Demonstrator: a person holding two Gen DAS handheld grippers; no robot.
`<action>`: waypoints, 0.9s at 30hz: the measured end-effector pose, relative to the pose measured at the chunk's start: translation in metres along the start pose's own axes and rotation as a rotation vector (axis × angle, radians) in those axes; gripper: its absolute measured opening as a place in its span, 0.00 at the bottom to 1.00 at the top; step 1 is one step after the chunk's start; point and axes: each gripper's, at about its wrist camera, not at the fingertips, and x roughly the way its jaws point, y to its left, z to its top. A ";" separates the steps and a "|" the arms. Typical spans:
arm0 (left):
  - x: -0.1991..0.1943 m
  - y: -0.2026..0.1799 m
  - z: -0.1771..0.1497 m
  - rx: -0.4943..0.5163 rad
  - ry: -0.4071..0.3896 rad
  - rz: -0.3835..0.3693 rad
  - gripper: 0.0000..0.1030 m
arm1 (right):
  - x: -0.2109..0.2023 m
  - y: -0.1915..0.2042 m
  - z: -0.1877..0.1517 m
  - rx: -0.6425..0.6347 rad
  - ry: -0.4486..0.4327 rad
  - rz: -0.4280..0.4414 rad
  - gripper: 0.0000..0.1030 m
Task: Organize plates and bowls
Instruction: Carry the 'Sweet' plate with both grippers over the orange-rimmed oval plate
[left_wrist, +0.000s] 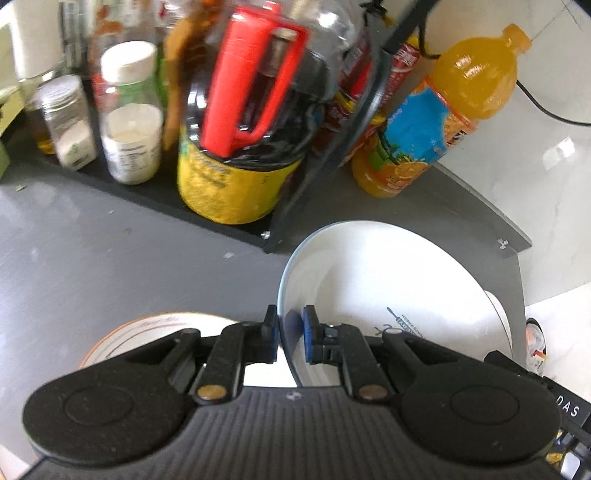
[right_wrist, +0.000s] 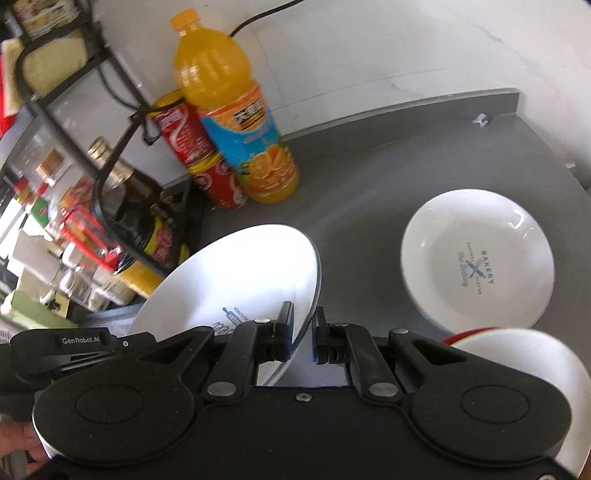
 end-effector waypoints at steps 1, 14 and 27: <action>-0.003 0.002 -0.002 -0.006 -0.004 0.004 0.10 | -0.001 0.002 -0.002 -0.005 0.001 0.005 0.09; -0.043 0.043 -0.041 -0.074 -0.042 0.040 0.10 | -0.018 0.031 -0.031 -0.076 0.027 0.063 0.09; -0.067 0.086 -0.085 -0.157 -0.043 0.101 0.11 | -0.023 0.055 -0.064 -0.135 0.085 0.111 0.09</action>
